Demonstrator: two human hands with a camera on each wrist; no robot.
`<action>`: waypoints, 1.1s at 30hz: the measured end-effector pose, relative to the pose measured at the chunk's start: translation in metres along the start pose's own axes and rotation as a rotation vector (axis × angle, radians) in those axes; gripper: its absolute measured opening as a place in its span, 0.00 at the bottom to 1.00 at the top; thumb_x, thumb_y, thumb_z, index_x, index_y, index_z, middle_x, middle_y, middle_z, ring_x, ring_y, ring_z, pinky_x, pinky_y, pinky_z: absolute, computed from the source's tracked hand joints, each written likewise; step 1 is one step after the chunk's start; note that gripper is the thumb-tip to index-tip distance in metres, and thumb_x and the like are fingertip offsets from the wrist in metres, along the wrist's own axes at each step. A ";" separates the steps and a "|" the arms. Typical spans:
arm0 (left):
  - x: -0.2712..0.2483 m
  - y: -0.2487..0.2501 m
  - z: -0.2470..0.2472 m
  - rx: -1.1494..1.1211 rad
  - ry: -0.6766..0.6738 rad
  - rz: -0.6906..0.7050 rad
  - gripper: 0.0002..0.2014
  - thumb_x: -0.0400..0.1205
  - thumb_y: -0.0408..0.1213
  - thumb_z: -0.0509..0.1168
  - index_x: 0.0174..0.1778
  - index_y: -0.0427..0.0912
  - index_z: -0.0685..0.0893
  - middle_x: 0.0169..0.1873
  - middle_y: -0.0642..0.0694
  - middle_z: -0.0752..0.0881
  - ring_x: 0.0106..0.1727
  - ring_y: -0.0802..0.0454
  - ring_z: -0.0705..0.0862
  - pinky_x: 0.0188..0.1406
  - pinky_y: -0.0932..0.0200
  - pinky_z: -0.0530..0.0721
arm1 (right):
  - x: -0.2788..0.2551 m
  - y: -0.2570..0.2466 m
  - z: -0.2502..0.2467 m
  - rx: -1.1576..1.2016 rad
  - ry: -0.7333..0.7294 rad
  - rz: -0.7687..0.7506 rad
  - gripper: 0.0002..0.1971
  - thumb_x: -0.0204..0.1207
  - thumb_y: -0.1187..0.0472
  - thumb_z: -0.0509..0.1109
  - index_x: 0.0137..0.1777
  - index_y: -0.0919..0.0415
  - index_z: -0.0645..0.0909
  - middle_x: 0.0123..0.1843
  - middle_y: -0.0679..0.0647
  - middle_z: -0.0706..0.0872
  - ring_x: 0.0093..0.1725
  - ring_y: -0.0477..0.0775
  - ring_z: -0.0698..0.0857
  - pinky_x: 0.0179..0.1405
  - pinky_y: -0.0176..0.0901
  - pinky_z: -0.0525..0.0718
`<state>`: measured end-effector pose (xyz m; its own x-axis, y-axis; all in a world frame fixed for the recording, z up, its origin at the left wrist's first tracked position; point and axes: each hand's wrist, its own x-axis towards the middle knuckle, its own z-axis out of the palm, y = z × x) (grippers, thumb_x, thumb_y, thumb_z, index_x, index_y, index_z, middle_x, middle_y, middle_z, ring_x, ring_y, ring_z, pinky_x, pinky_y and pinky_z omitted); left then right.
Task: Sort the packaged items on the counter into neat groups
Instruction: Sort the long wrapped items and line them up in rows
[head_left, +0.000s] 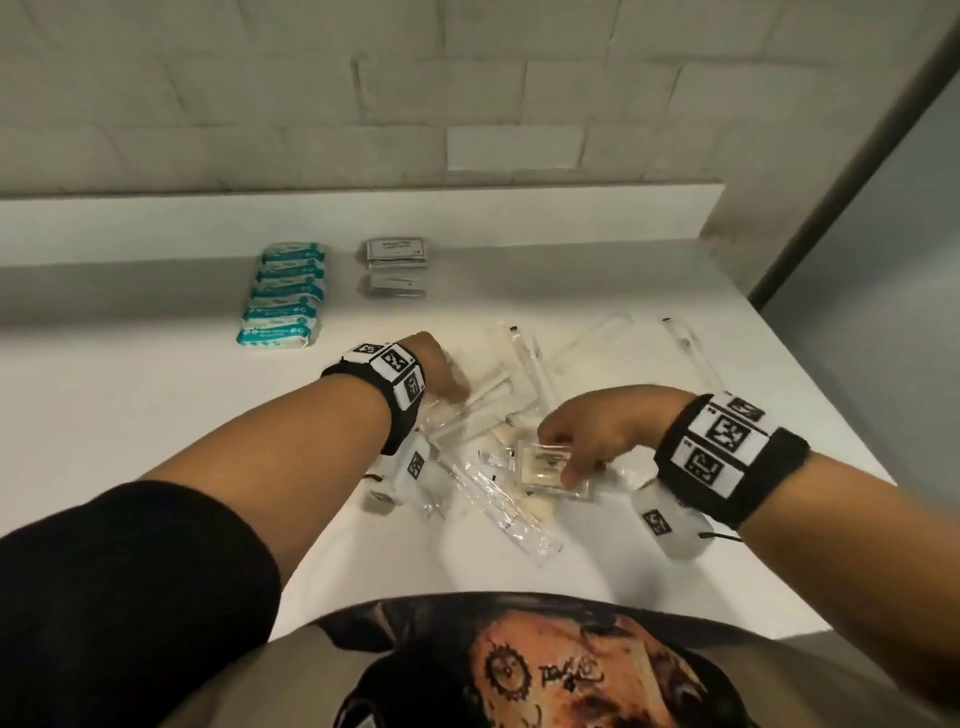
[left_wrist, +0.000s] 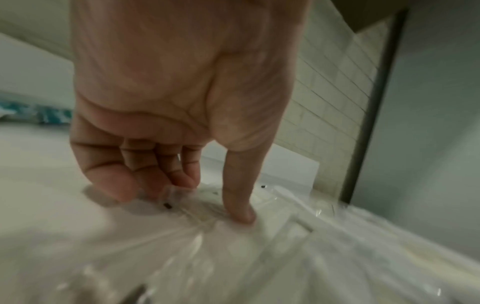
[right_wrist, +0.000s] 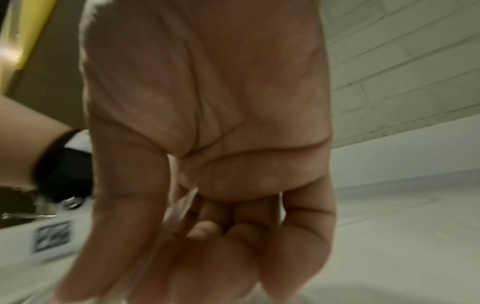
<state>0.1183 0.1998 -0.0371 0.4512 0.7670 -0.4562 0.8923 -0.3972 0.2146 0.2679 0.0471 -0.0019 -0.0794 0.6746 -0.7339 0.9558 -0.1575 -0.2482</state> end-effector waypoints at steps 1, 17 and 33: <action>-0.002 0.000 0.001 0.015 -0.004 0.005 0.25 0.71 0.53 0.75 0.55 0.37 0.84 0.50 0.43 0.87 0.46 0.46 0.84 0.44 0.58 0.81 | 0.000 -0.001 0.011 -0.027 0.005 0.014 0.09 0.72 0.56 0.74 0.40 0.51 0.75 0.38 0.49 0.83 0.35 0.50 0.80 0.37 0.44 0.79; -0.058 0.029 0.024 0.093 -0.043 0.477 0.14 0.84 0.49 0.61 0.57 0.43 0.77 0.52 0.44 0.83 0.49 0.47 0.80 0.44 0.55 0.74 | -0.007 -0.012 0.069 -0.052 0.351 0.071 0.28 0.66 0.61 0.71 0.67 0.51 0.70 0.57 0.51 0.76 0.46 0.52 0.79 0.36 0.43 0.81; -0.039 0.050 0.046 0.352 0.067 0.373 0.32 0.76 0.42 0.69 0.77 0.49 0.67 0.68 0.47 0.71 0.65 0.45 0.76 0.61 0.51 0.79 | -0.005 0.131 0.015 -0.041 0.515 0.435 0.30 0.69 0.49 0.74 0.68 0.60 0.72 0.65 0.59 0.77 0.64 0.61 0.79 0.60 0.50 0.81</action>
<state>0.1450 0.1272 -0.0484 0.7478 0.5667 -0.3457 0.6162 -0.7864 0.0436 0.3895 0.0116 -0.0404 0.4507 0.8150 -0.3641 0.8809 -0.4720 0.0340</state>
